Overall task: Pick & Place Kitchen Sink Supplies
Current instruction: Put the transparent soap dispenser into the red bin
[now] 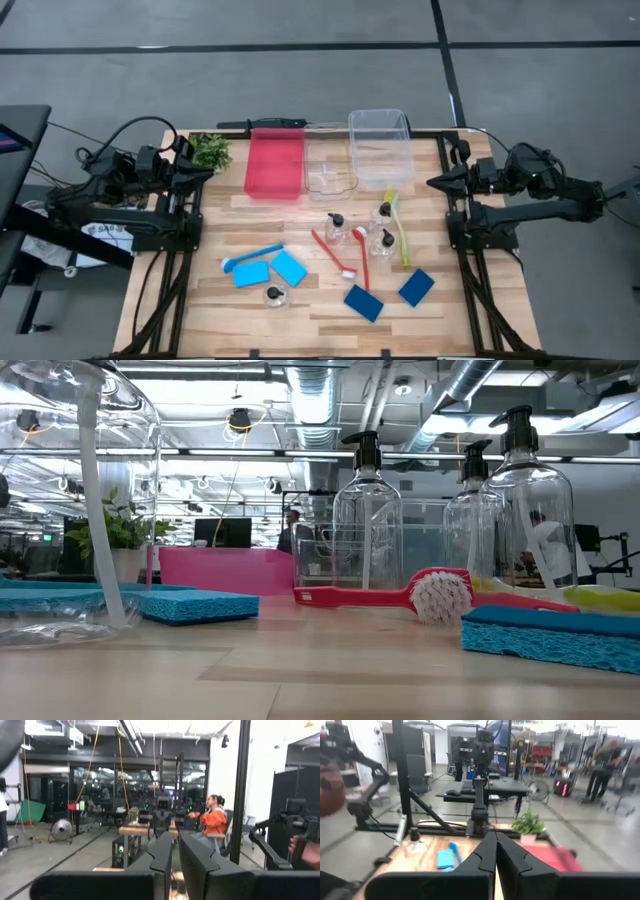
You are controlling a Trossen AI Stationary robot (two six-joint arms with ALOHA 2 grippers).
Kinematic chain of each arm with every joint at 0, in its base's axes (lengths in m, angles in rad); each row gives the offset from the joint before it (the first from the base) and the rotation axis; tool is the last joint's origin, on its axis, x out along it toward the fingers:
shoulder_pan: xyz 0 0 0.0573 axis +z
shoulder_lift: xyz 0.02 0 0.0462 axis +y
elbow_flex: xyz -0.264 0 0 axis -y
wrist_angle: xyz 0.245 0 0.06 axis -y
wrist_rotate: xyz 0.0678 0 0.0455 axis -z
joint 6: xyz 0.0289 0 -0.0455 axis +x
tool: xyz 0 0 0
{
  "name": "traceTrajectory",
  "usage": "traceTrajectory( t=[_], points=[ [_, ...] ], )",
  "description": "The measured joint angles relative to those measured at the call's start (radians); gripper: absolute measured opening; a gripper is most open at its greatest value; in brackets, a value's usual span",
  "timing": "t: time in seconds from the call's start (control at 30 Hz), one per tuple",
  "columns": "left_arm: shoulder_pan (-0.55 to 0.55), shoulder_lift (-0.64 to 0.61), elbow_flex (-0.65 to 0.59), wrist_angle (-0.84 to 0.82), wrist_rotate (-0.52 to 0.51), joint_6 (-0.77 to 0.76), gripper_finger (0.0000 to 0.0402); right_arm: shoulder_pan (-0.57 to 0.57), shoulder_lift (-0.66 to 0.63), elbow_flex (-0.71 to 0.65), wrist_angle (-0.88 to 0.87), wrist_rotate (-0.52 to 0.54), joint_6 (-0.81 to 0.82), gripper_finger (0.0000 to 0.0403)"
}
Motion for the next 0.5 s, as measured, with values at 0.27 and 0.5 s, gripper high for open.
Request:
traceTrajectory(
  t=[0.27,0.5],
  points=[
    [0.000,0.038,0.000,0.038,0.003,-0.037,0.0035,0.000,0.000,0.000,0.105,0.000,-0.065,0.0000],
    [0.000,0.137,0.000,0.046,0.108,-0.057,0.0035,0.006,0.008,0.001,0.230,0.000,-0.032,0.0000]
  ],
)
